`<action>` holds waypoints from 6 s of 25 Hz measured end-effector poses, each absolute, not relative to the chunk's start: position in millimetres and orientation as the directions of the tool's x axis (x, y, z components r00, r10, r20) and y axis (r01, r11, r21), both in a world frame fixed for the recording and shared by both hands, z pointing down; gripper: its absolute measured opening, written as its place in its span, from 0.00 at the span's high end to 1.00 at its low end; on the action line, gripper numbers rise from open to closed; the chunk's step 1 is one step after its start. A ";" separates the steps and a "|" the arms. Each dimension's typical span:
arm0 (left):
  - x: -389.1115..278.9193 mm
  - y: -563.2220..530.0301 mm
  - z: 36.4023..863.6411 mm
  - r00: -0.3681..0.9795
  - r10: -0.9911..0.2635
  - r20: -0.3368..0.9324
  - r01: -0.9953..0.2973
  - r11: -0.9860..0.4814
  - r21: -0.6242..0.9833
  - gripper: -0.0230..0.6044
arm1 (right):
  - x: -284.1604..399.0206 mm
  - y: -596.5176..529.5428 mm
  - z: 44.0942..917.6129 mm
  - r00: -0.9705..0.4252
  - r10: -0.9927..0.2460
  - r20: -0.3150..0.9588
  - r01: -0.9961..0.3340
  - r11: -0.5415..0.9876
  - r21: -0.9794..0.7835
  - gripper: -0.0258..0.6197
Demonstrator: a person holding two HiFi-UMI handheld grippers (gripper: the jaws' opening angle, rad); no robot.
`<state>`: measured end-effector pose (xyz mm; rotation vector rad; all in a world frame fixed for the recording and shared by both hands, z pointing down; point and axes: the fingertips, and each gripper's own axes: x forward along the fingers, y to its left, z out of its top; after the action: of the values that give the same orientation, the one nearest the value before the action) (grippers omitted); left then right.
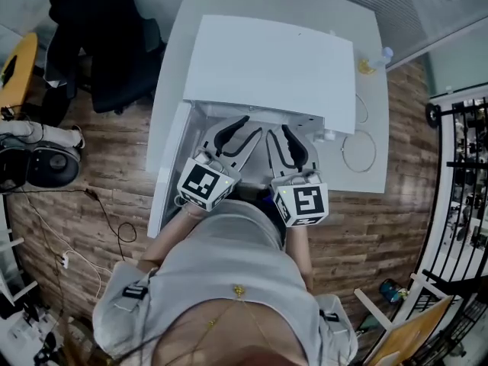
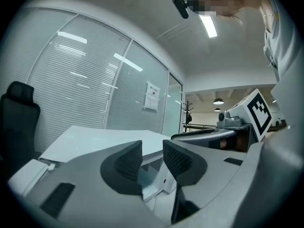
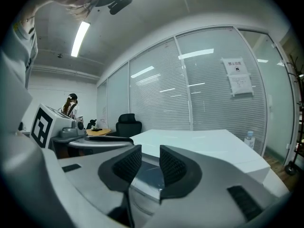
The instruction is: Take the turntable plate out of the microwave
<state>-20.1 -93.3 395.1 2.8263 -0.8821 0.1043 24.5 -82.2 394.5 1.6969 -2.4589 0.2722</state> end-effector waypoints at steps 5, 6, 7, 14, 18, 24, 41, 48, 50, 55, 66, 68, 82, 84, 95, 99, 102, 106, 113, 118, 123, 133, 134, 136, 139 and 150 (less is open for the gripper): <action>-21.2 -93.3 402.7 0.847 -0.517 0.121 -0.531 -0.832 0.161 0.75 | 20.1 -81.9 402.9 -0.306 -0.923 0.231 -0.952 0.297 -0.073 0.77; -21.5 -93.3 404.0 0.851 -0.511 0.118 -0.524 -0.835 0.168 0.75 | 19.6 -81.5 404.9 -0.296 -0.926 0.236 -0.955 0.286 -0.074 0.77; -21.8 -93.0 405.1 0.855 -0.505 0.116 -0.518 -0.837 0.175 0.75 | 19.3 -81.0 406.5 -0.287 -0.927 0.240 -0.958 0.277 -0.075 0.77; -22.2 -97.7 424.9 0.855 -0.496 0.149 -0.517 -0.835 0.187 0.75 | 22.3 -78.6 422.7 -0.264 -0.926 0.270 -0.964 0.253 -0.077 0.77; -19.3 -104.0 433.6 0.838 -0.522 0.157 -0.544 -0.819 0.183 0.75 | 26.4 -79.6 434.3 -0.281 -0.913 0.294 -0.960 0.268 -0.086 0.77; -20.1 -107.0 456.3 0.817 -0.545 0.192 -0.576 -0.791 0.207 0.75 | 23.7 -86.6 455.4 -0.305 -0.894 0.327 -0.952 0.279 -0.127 0.76; -33.6 -107.7 510.8 0.763 -0.571 0.304 -0.641 -0.731 0.234 0.75 | 13.3 -85.6 513.2 -0.351 -0.836 0.422 -0.935 0.294 -0.197 0.76; -49.0 -111.3 539.1 0.732 -0.570 0.373 -0.676 -0.673 0.300 0.75 | 15.7 -90.0 537.2 -0.362 -0.802 0.475 -0.931 0.291 -0.219 0.76; -54.2 -113.6 549.1 0.726 -0.568 0.387 -0.686 -0.630 0.363 0.75 | 18.7 -90.8 544.5 -0.365 -0.794 0.487 -0.929 0.273 -0.250 0.76; -64.0 -109.9 573.8 0.709 -0.558 0.431 -0.704 -0.544 0.456 0.75 | 24.1 -88.4 568.3 -0.378 -0.760 0.529 -0.921 0.248 -0.300 0.76; -68.5 -95.5 612.5 0.668 -0.546 0.505 -0.737 -0.394 0.548 0.75 | 35.1 -84.5 605.7 -0.411 -0.711 0.571 -0.888 0.170 -0.428 0.71; -71.5 -94.5 616.1 0.664 -0.547 0.509 -0.735 -0.354 0.578 0.74 | 40.1 -83.4 610.0 -0.417 -0.716 0.560 -0.859 0.109 -0.501 0.70; -82.4 -95.8 635.6 0.623 -0.597 0.505 -0.695 -0.127 0.708 0.64 | 44.4 -87.0 647.8 -0.479 -0.684 0.550 -0.666 -0.125 -0.735 0.57; -84.7 -95.9 638.7 0.616 -0.601 0.509 -0.695 -0.110 0.711 0.63 | 41.8 -88.9 650.2 -0.486 -0.679 0.550 -0.660 -0.127 -0.740 0.57; -77.8 -121.5 653.4 0.624 -0.615 0.482 -0.624 -0.021 0.781 0.60 | 41.4 -107.3 659.4 -0.519 -0.681 0.516 -0.562 -0.182 -0.807 0.56; -71.2 -129.8 650.6 0.634 -0.620 0.463 -0.606 -0.025 0.795 0.60 | 37.6 -114.0 659.5 -0.544 -0.673 0.501 -0.542 -0.174 -0.822 0.57; -67.8 -137.8 655.5 0.630 -0.632 0.451 -0.582 0.000 0.813 0.60 | 38.5 -117.7 661.8 -0.553 -0.673 0.491 -0.523 -0.178 -0.833 0.67; -68.1 -141.3 660.6 0.628 -0.640 0.442 -0.561 0.021 0.827 0.68 | 41.8 -117.2 667.1 -0.539 -0.698 0.471 -0.479 -0.205 -0.853 0.78; -69.6 -134.1 660.5 0.648 -0.653 0.391 -0.502 0.020 0.865 0.76 | 43.2 -110.5 666.0 -0.538 -0.708 0.457 -0.474 -0.194 -0.859 0.79; -67.9 -129.0 660.7 0.653 -0.653 0.384 -0.491 0.021 0.871 0.77 | 44.9 -106.2 665.4 -0.534 -0.710 0.458 -0.484 -0.187 -0.855 0.79; -68.0 -120.0 657.7 0.661 -0.648 0.377 -0.487 0.011 0.873 0.78 | 45.1 -97.9 661.7 -0.535 -0.715 0.450 -0.485 -0.176 -0.857 0.80; -70.3 -97.0 658.6 0.694 -0.613 0.379 -0.486 -0.010 0.874 0.78 | 41.5 -74.0 662.3 -0.530 -0.718 0.451 -0.470 -0.194 -0.861 0.80; -70.5 -95.7 658.9 0.696 -0.612 0.376 -0.484 -0.013 0.875 0.78 | 40.9 -72.6 662.8 -0.529 -0.719 0.451 -0.469 -0.196 -0.861 0.80; -70.8 -93.2 658.7 0.697 -0.610 0.377 -0.483 -0.011 0.875 0.78 | 40.5 -69.7 663.2 -0.529 -0.719 0.451 -0.466 -0.198 -0.862 0.80; -70.5 -87.6 657.8 0.700 -0.601 0.385 -0.483 -0.002 0.876 0.78 | 41.6 -64.9 662.7 -0.528 -0.720 0.450 -0.467 -0.196 -0.862 0.80; -72.9 -110.1 661.6 0.699 -0.621 0.354 -0.508 -0.083 0.857 0.70 | 39.7 -64.2 660.8 -0.536 -0.720 0.441 -0.481 -0.169 -0.861 0.81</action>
<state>-72.9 -110.1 661.6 1.7319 -0.9078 -0.1201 39.7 -64.2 660.8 1.5821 -2.1383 2.0212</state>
